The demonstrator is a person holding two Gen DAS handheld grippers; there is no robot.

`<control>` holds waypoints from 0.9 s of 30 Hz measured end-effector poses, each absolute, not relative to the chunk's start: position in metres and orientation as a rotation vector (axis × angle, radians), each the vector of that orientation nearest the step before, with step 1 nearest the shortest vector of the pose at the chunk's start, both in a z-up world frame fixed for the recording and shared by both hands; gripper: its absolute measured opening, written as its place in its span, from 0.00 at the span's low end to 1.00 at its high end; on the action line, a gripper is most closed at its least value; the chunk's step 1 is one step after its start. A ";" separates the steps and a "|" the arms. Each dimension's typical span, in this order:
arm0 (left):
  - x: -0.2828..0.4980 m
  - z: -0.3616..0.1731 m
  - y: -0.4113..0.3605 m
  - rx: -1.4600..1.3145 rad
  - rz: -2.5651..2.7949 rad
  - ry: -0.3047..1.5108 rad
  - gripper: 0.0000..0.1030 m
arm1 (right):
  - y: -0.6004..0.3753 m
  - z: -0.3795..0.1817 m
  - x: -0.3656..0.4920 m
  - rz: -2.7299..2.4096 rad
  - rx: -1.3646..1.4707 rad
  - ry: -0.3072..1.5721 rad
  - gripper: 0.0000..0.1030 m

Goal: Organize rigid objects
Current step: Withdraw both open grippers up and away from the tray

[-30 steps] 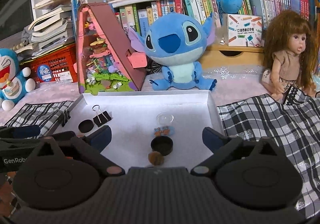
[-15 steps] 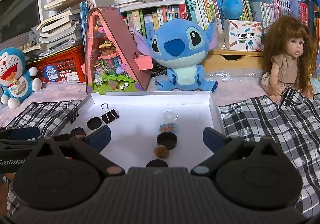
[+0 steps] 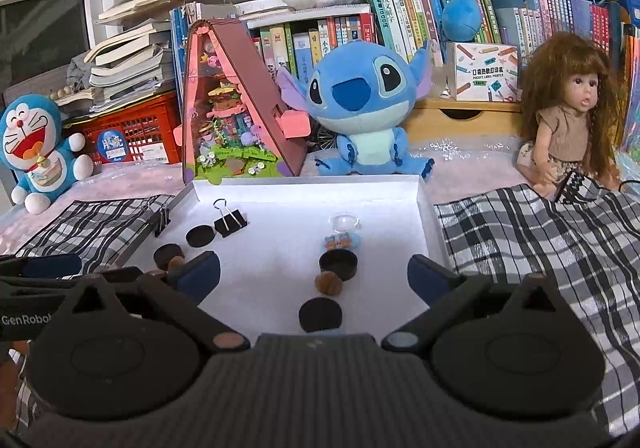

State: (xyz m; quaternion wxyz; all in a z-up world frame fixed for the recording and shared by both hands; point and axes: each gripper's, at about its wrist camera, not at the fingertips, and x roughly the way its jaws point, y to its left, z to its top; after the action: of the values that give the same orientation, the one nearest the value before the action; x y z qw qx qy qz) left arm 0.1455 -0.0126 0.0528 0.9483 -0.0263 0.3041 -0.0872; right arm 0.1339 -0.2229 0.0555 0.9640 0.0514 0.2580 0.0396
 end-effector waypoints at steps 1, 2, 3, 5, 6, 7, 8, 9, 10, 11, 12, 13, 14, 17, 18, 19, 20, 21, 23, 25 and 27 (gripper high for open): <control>0.143 0.052 -0.012 -0.054 -0.180 0.620 0.85 | -0.222 0.055 0.132 0.080 0.102 0.519 1.00; 0.141 0.051 -0.012 -0.054 -0.181 0.620 0.85 | -0.222 0.055 0.129 0.081 0.099 0.516 1.00; 0.138 0.049 -0.013 -0.052 -0.180 0.619 0.85 | -0.221 0.054 0.126 0.082 0.095 0.512 1.00; 0.134 0.046 -0.013 -0.046 -0.176 0.616 0.85 | -0.220 0.053 0.122 0.084 0.089 0.505 1.00; 0.131 0.045 -0.013 -0.044 -0.176 0.615 0.85 | -0.220 0.053 0.119 0.084 0.086 0.501 1.00; 0.129 0.043 -0.013 -0.043 -0.176 0.615 0.85 | -0.219 0.052 0.116 0.084 0.085 0.497 1.00; 0.127 0.041 -0.013 -0.043 -0.175 0.616 0.85 | -0.219 0.051 0.114 0.084 0.084 0.495 1.00; 0.125 0.040 -0.013 -0.043 -0.174 0.617 0.85 | -0.218 0.050 0.111 0.084 0.084 0.492 1.00; 0.123 0.038 -0.013 -0.043 -0.173 0.618 0.85 | -0.218 0.049 0.109 0.082 0.085 0.489 1.00; 0.121 0.036 -0.013 -0.042 -0.172 0.619 0.85 | -0.218 0.048 0.107 0.081 0.085 0.488 1.00; 0.119 0.034 -0.013 -0.040 -0.170 0.621 0.85 | -0.218 0.046 0.104 0.079 0.087 0.487 1.00; 0.118 0.032 -0.013 -0.036 -0.169 0.623 0.85 | -0.218 0.044 0.102 0.077 0.089 0.487 1.00; 0.116 0.029 -0.013 -0.032 -0.166 0.626 0.85 | -0.219 0.042 0.100 0.074 0.090 0.487 1.00; 0.112 0.023 -0.014 -0.020 -0.159 0.630 0.85 | -0.218 0.034 0.095 0.063 0.089 0.493 1.00; 0.111 0.021 -0.014 -0.017 -0.156 0.630 0.85 | -0.218 0.032 0.093 0.058 0.086 0.493 1.00; 0.109 0.019 -0.014 -0.012 -0.155 0.630 0.85 | -0.218 0.029 0.092 0.054 0.083 0.494 1.00; 0.108 0.017 -0.015 -0.005 -0.154 0.630 0.86 | -0.218 0.027 0.090 0.052 0.081 0.495 1.00; 0.107 0.015 -0.016 0.003 -0.152 0.630 0.86 | -0.218 0.025 0.089 0.052 0.081 0.498 1.00; 0.105 0.011 -0.017 0.017 -0.147 0.629 0.86 | -0.218 0.020 0.087 0.050 0.082 0.504 1.00; 0.105 0.008 -0.018 0.026 -0.141 0.631 0.86 | -0.218 0.016 0.085 0.048 0.082 0.513 1.00; 0.106 0.004 -0.019 0.030 -0.134 0.634 0.86 | -0.217 0.011 0.085 0.047 0.077 0.524 1.00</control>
State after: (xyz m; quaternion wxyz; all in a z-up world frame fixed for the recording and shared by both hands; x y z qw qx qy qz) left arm 0.1058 -0.0187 0.0044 0.9478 0.0146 0.3117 -0.0661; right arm 0.0850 -0.2175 0.0107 0.9649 0.0379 0.2589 0.0230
